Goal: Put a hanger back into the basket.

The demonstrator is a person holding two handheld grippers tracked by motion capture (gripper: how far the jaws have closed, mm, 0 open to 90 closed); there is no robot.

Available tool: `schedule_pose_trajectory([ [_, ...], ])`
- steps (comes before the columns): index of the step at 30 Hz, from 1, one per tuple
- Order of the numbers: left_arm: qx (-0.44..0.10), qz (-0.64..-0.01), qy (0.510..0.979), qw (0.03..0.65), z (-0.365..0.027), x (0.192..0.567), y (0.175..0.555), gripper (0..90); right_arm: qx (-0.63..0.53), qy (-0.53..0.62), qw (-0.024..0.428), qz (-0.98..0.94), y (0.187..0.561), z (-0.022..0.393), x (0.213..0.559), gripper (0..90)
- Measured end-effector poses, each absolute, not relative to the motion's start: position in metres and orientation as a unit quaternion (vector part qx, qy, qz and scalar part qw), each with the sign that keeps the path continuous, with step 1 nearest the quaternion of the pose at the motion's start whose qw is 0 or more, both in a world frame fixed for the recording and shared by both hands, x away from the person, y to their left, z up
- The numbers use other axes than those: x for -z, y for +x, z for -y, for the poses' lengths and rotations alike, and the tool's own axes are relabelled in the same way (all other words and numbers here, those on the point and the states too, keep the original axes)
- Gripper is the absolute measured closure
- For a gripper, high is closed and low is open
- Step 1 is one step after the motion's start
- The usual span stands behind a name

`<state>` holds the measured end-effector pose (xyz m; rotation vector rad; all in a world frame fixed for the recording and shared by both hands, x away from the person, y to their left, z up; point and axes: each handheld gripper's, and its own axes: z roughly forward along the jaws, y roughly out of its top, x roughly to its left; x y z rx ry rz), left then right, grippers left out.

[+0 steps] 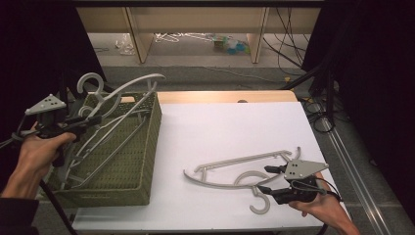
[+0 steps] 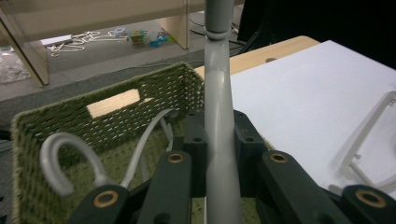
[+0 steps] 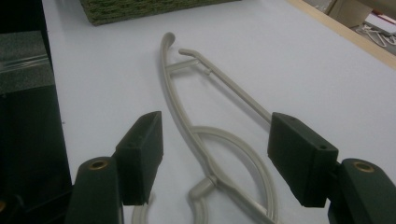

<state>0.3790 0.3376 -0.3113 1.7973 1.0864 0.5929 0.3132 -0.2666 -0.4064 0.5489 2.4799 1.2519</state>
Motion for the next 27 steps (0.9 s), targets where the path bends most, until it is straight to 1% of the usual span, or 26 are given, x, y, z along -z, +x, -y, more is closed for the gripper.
schedule_pose_trajectory([
  [11,-0.242,-0.451,0.731,0.451,-0.356,0.339,0.377,78.9,-0.435,0.195,0.153,-0.865,0.314,0.27,0.409,35.0],
  [19,-0.24,-0.462,0.732,0.441,-0.363,0.353,0.378,78.9,-0.439,0.204,0.154,-0.861,0.314,0.272,0.41,30.7],
  [21,-0.233,-0.47,0.732,0.435,-0.365,0.358,0.38,78.9,-0.439,0.204,0.153,-0.862,0.314,0.271,0.41,29.2],
  [27,-0.208,-0.494,0.729,0.426,-0.372,0.375,0.386,78.9,-0.441,0.202,0.155,-0.861,0.314,0.27,0.411,29.1],
])
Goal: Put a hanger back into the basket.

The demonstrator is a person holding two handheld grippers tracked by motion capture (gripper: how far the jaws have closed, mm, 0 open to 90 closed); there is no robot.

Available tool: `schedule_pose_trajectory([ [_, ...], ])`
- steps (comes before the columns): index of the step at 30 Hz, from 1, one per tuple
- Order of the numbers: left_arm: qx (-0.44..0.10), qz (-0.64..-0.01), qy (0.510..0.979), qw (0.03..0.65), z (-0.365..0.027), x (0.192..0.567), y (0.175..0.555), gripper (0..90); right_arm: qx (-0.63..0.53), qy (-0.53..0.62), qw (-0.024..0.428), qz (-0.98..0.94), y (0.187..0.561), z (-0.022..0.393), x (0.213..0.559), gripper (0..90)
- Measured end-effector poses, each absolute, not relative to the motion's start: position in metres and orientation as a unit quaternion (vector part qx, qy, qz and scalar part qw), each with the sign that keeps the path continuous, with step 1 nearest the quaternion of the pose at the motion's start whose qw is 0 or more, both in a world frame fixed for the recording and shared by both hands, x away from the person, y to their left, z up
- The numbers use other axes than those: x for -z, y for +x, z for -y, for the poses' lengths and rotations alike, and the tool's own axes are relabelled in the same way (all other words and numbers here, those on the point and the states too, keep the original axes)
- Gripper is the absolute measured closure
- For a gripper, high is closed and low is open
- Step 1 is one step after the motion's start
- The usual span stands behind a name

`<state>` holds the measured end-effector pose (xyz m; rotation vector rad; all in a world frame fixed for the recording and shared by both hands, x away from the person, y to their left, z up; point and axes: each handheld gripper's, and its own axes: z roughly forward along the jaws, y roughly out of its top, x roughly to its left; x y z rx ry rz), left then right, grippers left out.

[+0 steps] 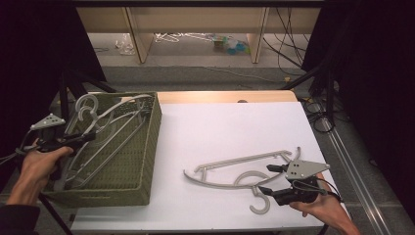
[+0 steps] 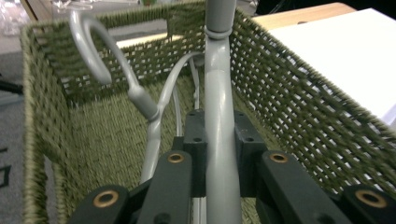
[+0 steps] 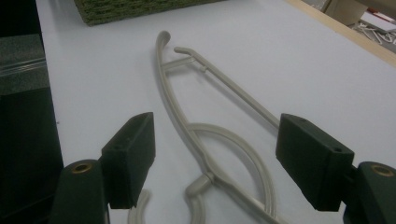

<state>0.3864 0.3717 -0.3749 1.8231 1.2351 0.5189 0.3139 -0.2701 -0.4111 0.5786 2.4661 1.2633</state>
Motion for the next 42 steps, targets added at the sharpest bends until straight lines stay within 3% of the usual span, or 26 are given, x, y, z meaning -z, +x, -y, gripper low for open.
schedule_pose_trajectory([
  [7,-0.193,-0.515,0.745,0.378,-0.368,0.389,0.399,78.6,-0.437,0.203,0.152,-0.863,0.314,0.271,0.412,29.1],
  [14,-0.214,-0.55,0.727,0.351,-0.379,0.394,0.402,72.9,-0.43,0.203,0.15,-0.867,0.314,0.271,0.414,29.1],
  [20,-0.22,-0.544,0.74,0.33,-0.385,0.392,0.398,70.0,-0.429,0.202,0.147,-0.868,0.314,0.271,0.414,29.1],
  [24,-0.231,-0.545,0.718,0.367,-0.377,0.386,0.393,66.4,-0.43,0.204,0.149,-0.866,0.315,0.272,0.414,29.1],
  [31,-0.25,-0.522,0.697,0.423,-0.358,0.366,0.372,53.5,-0.432,0.207,0.153,-0.864,0.315,0.273,0.414,29.0],
  [32,-0.256,-0.513,0.696,0.432,-0.349,0.361,0.364,48.0,-0.433,0.207,0.154,-0.864,0.316,0.273,0.415,28.1],
  [42,-0.236,-0.457,0.685,0.516,-0.301,0.353,0.328,35.8,-0.435,0.209,0.154,-0.862,0.318,0.275,0.42,24.9],
])
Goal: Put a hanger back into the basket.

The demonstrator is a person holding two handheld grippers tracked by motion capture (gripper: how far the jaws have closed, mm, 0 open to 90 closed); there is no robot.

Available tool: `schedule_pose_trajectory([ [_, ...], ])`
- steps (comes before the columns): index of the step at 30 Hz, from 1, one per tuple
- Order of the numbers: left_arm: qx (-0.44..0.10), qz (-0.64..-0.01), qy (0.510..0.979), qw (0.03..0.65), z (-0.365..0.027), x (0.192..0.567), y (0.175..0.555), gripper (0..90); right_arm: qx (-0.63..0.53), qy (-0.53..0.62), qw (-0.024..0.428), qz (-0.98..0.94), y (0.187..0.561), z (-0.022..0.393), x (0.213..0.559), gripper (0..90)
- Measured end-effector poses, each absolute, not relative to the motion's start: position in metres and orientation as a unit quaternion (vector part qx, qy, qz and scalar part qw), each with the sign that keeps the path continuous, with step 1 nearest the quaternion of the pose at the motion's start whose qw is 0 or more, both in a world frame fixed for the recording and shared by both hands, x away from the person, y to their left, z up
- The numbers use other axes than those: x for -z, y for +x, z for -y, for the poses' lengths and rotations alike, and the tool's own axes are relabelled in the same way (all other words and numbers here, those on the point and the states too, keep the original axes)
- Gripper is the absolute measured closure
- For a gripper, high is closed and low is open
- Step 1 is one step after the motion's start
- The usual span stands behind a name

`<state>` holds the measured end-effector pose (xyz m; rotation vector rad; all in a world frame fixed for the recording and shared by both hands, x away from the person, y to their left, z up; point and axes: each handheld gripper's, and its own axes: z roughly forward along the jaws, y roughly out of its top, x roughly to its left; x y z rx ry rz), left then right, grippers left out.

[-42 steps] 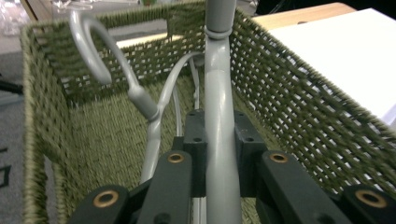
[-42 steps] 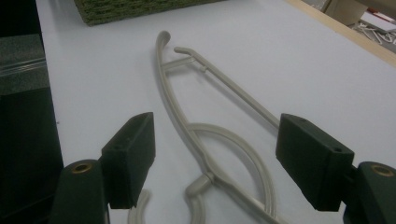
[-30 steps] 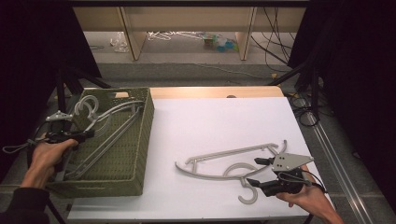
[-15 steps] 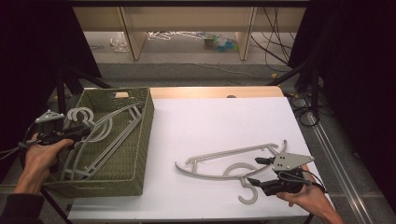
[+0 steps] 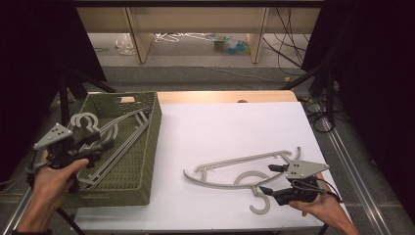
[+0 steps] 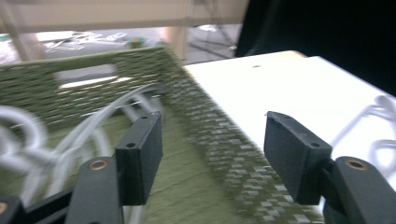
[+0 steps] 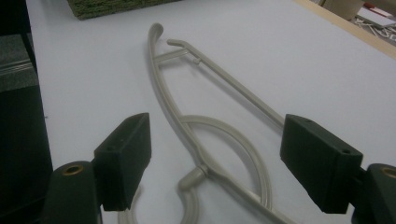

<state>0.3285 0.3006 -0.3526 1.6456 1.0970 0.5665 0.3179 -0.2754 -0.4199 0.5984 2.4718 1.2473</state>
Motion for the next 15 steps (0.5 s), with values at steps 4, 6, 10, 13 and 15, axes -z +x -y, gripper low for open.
schedule_pose_trajectory([
  [4,-0.229,-0.423,0.699,0.53,-0.269,0.351,0.314,32.7,-0.438,0.214,0.158,-0.859,0.32,0.277,0.424,23.0],
  [6,-0.224,-0.408,0.704,0.537,-0.256,0.354,0.309,31.6,-0.441,0.217,0.159,-0.856,0.32,0.278,0.424,22.2],
  [10,-0.213,-0.378,0.711,0.552,-0.236,0.36,0.304,30.5,-0.442,0.225,0.162,-0.853,0.32,0.28,0.425,20.9],
  [13,-0.204,-0.374,0.717,0.551,-0.227,0.365,0.304,29.1,-0.445,0.229,0.162,-0.85,0.32,0.282,0.426,20.7],
  [15,-0.199,-0.365,0.725,0.55,-0.218,0.369,0.302,28.4,-0.449,0.227,0.163,-0.849,0.321,0.282,0.428,20.1],
])
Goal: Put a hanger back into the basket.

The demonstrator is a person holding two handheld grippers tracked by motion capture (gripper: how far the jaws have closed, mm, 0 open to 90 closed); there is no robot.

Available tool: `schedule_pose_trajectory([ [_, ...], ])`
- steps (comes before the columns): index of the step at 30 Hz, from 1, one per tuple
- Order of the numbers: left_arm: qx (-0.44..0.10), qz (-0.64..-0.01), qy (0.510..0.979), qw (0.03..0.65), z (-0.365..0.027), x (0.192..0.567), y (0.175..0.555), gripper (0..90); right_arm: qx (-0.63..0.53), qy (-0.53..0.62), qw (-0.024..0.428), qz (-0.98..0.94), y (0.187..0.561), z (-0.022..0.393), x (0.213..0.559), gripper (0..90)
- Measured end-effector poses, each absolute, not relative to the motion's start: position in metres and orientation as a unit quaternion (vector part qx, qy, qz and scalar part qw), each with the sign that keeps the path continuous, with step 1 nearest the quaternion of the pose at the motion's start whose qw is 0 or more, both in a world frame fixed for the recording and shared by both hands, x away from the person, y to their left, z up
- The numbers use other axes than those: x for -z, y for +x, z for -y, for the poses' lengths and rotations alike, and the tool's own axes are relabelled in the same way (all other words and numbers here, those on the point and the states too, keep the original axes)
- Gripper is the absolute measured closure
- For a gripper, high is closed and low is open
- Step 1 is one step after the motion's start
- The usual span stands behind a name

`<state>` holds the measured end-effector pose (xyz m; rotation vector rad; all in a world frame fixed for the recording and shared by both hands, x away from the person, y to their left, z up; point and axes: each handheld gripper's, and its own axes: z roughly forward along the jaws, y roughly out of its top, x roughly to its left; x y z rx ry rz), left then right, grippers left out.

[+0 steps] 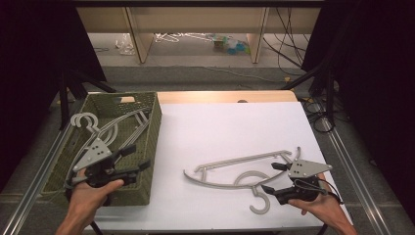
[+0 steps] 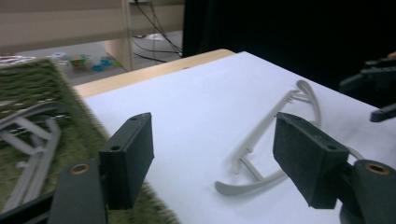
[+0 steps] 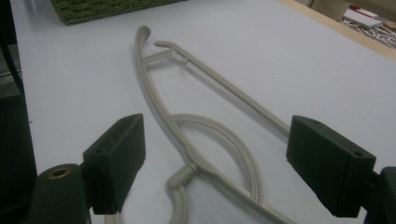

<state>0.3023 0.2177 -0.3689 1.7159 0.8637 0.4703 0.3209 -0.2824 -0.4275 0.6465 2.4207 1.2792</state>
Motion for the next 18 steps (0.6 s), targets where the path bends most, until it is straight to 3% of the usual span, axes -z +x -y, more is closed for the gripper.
schedule_pose_trajectory([
  [7,-0.189,-0.331,0.746,0.546,-0.181,0.378,0.285,23.4,-0.447,0.226,0.16,-0.851,0.321,0.286,0.43,17.6],
  [10,-0.18,-0.313,0.755,0.547,-0.168,0.385,0.279,17.2,-0.442,0.228,0.16,-0.853,0.32,0.287,0.43,17.4],
  [18,-0.175,-0.306,0.765,0.538,-0.151,0.412,0.274,16.4,-0.437,0.228,0.158,-0.856,0.321,0.29,0.434,17.6],
])
